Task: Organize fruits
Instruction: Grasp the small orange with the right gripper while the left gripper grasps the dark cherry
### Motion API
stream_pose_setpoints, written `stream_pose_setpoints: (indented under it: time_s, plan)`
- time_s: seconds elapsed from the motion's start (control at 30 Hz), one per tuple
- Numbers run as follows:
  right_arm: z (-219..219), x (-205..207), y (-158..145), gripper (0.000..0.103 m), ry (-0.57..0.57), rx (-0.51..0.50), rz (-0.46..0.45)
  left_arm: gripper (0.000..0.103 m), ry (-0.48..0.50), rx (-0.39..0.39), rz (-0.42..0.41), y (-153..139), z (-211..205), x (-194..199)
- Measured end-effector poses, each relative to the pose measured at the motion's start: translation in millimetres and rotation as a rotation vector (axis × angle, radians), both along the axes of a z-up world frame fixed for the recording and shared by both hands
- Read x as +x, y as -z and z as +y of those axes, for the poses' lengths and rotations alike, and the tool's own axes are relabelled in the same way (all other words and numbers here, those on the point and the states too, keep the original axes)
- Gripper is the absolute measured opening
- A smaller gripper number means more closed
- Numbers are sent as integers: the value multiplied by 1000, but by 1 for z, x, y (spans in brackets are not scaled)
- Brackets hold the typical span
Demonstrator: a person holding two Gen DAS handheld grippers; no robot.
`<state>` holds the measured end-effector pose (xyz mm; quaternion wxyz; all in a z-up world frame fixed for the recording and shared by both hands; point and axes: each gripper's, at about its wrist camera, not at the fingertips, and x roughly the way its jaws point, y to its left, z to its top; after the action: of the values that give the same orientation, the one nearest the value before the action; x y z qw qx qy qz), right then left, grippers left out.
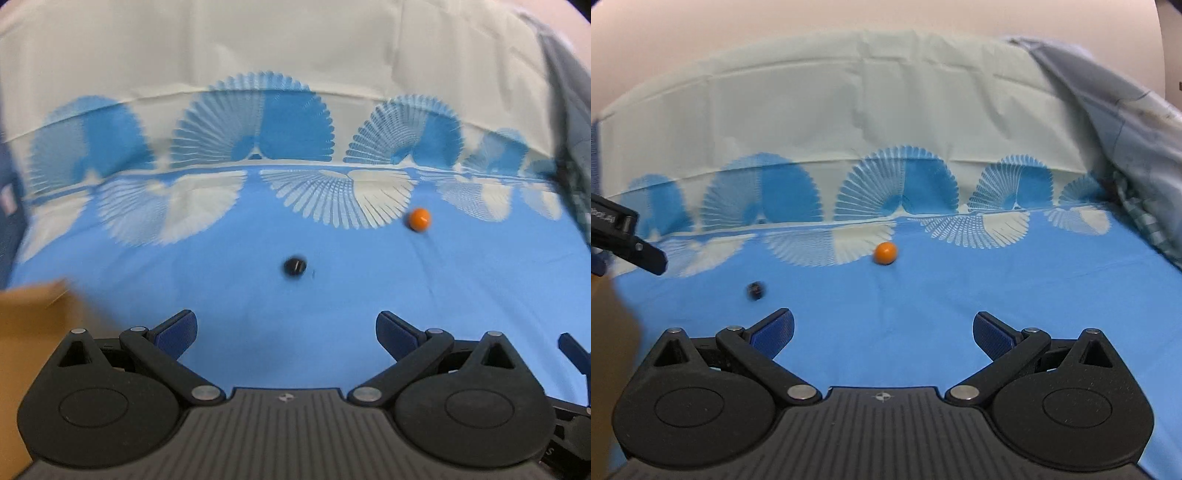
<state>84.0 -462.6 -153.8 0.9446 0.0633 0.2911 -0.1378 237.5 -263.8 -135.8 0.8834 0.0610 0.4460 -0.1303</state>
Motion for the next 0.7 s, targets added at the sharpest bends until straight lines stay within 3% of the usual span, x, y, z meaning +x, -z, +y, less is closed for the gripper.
stream_pose_setpoints:
  time_s: [0.17,0.3,0.37,0.43,0.57,0.6,0.63,0.67,0.7]
  plan:
    - [-47,107,68,102,-15,-22,19,103,-25,16,65,75,-37,91]
    - [-67,179,104,102,-20,24,39,103,-44,42,96,118,-44,130]
    - [-69,205,117,102,-39,25,60,103,-36,66,96,130,-42,137]
    - [-68,224,129,102,-32,3,87,103,-18,52,37,132,-38,134]
    - [-64,235,129,101,-35,-14,78,101,1,56,10,133,-34,127]
    - [-62,234,128,82,-52,-15,63,85,5,47,12,129,-32,125]
    - [-60,232,125,64,-68,-27,43,53,12,42,0,121,-34,119]
    - [-57,229,123,39,-72,-50,43,35,32,45,0,116,-36,117]
    - [-55,228,122,39,-73,-58,51,26,51,44,20,113,-36,116]
